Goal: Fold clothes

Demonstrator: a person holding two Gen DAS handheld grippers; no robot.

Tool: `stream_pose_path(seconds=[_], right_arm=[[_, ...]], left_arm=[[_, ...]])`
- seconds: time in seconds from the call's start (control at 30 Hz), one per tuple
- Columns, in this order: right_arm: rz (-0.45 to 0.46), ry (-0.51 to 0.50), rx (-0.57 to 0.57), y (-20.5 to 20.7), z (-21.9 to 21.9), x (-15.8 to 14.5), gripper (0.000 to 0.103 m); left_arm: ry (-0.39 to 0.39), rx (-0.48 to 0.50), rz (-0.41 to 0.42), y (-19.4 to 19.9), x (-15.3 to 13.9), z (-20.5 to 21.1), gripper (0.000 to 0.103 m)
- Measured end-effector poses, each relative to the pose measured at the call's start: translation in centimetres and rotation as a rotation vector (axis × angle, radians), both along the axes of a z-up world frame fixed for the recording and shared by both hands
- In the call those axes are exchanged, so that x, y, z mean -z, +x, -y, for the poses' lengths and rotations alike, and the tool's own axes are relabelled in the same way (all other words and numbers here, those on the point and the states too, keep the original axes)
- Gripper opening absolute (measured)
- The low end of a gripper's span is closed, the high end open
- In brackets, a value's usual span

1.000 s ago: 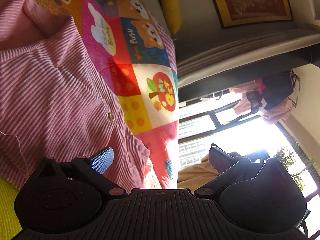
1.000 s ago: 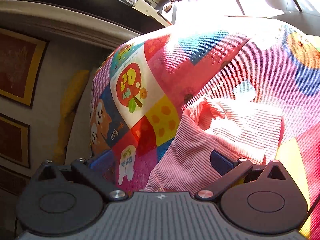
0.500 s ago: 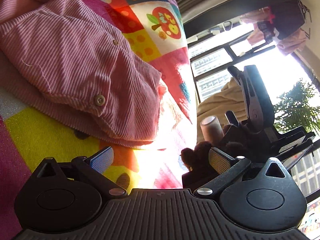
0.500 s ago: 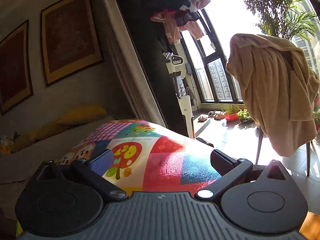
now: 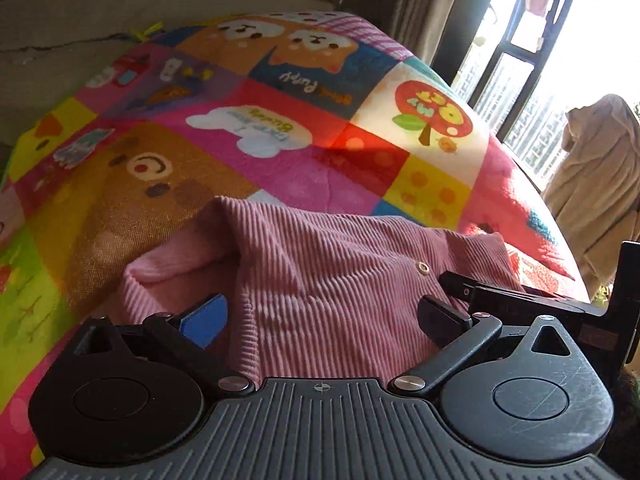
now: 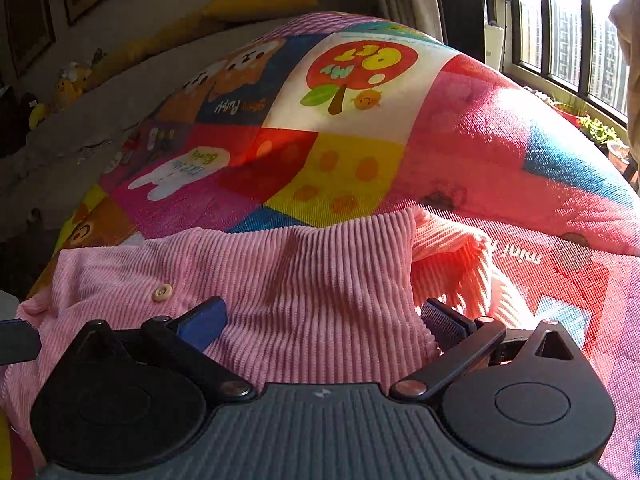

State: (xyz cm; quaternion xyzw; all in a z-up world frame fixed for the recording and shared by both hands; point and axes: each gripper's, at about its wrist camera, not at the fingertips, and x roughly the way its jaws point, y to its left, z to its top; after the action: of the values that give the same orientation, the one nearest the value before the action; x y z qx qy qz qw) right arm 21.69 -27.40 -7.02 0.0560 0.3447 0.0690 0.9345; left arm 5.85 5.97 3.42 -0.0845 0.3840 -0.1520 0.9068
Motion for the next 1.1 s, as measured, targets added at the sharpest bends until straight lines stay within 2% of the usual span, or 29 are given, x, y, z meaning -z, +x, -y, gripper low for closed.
stream_pose_path(seconds=[0.1,0.17,0.27,0.37,0.47,0.53,0.67,0.73,0.83,0.9,1.03,1.1], right_arm=[[-0.021,0.018,0.004,-0.2,0.2,-0.3,0.103],[-0.030,0.031,-0.005,-0.2,0.6,-0.4,0.103],[-0.053,0.022,-0.062,0.2,0.9,-0.7,0.103],[-0.078,0.047,-0.129,0.1,1.5,-1.2,0.103],[-0.046,0.071,-0.142,-0.6,2.0,-1.7,0.103],[-0.039,0.038,-0.128,-0.8,1.9,-1.5,0.103],[-0.018,-0.018,-0.103,-1.4,1.0,-0.3,0.103],[-0.019,-0.017,-0.091,-1.5,0.9,-0.3,0.103],[-0.020,-0.017,-0.095,-1.3,1.0,-0.2,0.103],[-0.017,-0.018,-0.101,-1.3,1.1,-0.2,0.103],[-0.018,-0.015,-0.125,-1.2,1.3,-0.8,0.103],[0.018,-0.011,-0.130,-1.9,1.6,-1.8,0.103]], left_arm=[[0.050,0.018,0.029,1.6,0.7,0.5,0.103],[0.036,0.035,0.011,2.6,1.2,0.7,0.103],[-0.037,0.034,-0.055,3.7,2.4,0.0,0.103],[-0.102,0.040,-0.061,4.3,2.4,-1.0,0.103],[-0.181,0.050,-0.093,5.8,2.5,-1.7,0.103],[-0.198,0.049,-0.079,7.1,2.2,-1.5,0.103],[-0.323,0.046,-0.005,8.0,-0.2,-2.8,0.103],[-0.274,0.046,-0.015,7.8,-1.0,-3.2,0.103],[-0.019,0.070,0.060,5.6,-1.2,-3.8,0.103],[0.088,0.082,0.066,4.1,-0.3,-4.5,0.103],[0.152,0.076,-0.017,2.8,2.2,-5.8,0.103],[0.170,0.075,0.007,2.2,2.4,-5.9,0.103]])
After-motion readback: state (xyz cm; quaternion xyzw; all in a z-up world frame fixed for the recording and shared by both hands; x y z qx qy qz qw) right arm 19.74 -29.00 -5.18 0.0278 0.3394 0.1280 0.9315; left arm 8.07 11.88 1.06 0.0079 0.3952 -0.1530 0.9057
